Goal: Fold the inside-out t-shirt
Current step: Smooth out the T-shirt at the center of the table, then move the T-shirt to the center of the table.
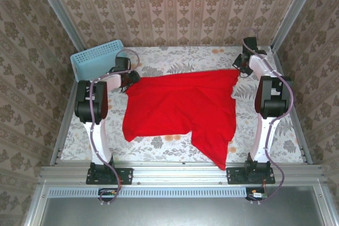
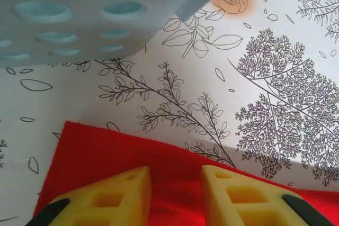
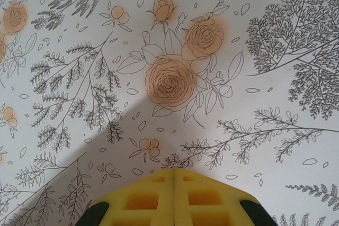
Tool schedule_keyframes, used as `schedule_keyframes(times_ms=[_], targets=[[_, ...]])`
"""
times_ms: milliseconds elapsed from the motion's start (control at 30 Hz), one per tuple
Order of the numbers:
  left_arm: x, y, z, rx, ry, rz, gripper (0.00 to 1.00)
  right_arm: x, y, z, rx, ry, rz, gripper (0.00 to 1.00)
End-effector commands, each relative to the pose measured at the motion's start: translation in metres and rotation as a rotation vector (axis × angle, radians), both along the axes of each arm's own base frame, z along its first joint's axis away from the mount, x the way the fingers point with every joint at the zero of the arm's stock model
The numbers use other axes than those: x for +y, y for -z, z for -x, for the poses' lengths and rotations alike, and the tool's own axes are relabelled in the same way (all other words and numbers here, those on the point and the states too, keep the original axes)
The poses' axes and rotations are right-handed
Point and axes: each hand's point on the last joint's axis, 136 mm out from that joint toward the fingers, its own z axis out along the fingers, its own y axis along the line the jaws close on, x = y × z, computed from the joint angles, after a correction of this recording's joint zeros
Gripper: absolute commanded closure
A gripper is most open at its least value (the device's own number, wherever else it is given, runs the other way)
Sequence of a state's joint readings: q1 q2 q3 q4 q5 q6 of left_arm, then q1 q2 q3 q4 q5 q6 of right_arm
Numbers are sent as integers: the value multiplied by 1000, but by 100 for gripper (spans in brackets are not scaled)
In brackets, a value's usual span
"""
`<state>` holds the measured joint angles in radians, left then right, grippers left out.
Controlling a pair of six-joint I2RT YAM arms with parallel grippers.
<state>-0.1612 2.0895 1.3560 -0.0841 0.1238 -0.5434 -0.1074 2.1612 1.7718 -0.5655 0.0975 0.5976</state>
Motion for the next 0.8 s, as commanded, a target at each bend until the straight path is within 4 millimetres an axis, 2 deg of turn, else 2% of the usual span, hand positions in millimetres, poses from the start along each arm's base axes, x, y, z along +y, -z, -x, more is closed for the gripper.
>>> schedule_keyframes(times_ms=[0, 100, 167, 233, 333, 433, 467, 567, 700, 767], targets=[[15, 7, 9, 71, -40, -34, 67, -20, -9, -1, -12, 36, 30, 86], [11, -3, 7, 57, -25, -33, 61, -21, -17, -1, -23, 19, 41, 78], [5, -14, 5, 40, -4, -26, 56, -19, -23, 1, -27, -5, 44, 67], [-1, -25, 4, 34, 20, -28, 51, -14, -30, 6, -34, -26, 38, 64], [-8, -44, 9, 26, 44, -54, 48, 15, -38, 9, -94, -119, -8, 64], [-15, -56, 17, 9, 57, -64, 47, 50, -32, 21, -85, -198, -53, 63], [-17, -56, 19, 6, 61, -60, 46, 68, -25, 22, -89, -239, -94, 63], [-22, -46, 21, 20, 71, -31, 49, 99, -8, 23, -69, -291, -168, 61], [-25, -29, 19, 45, 73, 2, 50, 120, 12, 13, -52, -331, -240, 58], [-23, -18, 19, 62, 66, 3, 51, 121, 27, 8, -9, -328, -257, 59]])
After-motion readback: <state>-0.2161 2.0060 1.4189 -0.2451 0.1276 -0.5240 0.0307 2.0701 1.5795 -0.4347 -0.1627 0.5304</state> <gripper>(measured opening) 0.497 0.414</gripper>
